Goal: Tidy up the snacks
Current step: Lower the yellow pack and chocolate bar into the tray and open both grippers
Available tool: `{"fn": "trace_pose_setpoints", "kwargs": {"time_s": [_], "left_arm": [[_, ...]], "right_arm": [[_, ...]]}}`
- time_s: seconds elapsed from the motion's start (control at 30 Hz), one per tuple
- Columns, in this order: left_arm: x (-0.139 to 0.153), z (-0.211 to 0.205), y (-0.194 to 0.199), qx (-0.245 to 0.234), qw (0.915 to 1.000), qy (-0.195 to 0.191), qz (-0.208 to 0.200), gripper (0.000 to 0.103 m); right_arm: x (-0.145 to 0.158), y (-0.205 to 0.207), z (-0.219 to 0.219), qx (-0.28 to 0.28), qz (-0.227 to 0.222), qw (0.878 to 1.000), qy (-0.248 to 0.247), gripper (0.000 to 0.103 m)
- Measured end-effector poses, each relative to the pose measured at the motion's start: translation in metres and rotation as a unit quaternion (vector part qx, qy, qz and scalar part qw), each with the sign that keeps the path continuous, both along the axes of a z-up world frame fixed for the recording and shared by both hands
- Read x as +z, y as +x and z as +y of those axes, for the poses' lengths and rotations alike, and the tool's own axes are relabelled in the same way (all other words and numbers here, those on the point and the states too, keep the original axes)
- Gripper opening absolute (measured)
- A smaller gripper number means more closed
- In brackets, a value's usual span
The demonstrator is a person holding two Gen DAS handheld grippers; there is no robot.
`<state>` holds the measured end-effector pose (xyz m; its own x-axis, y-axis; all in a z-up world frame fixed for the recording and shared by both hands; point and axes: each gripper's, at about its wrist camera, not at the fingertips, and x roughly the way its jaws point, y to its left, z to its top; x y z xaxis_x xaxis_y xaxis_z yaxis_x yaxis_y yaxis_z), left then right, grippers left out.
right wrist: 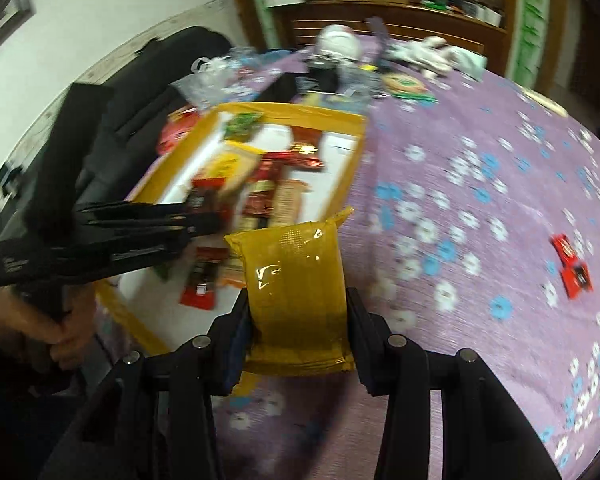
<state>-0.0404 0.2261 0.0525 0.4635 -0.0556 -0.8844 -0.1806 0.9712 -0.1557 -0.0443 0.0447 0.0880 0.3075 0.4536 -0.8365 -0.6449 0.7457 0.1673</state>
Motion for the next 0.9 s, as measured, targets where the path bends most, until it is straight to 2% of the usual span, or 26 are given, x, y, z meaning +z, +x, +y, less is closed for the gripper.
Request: {"fn": "trace_pose_setpoints", "kwargs": {"time_s": [0.27, 0.67, 0.9], "left_arm": [[-0.007, 0.021, -0.012, 0.011, 0.9998, 0.011, 0.014, 0.035], [-0.017, 0.033, -0.022, -0.006, 0.9992, 0.027, 0.029, 0.035], [-0.020, 0.031, -0.020, -0.018, 0.9987, 0.036, 0.031, 0.035]], "right_arm": [[-0.014, -0.018, 0.041, 0.057, 0.017, 0.998, -0.008, 0.044], [-0.046, -0.012, 0.070, 0.064, 0.066, 0.996, -0.019, 0.044], [-0.059, -0.007, 0.072, 0.057, 0.099, 0.993, -0.019, 0.044]]}}
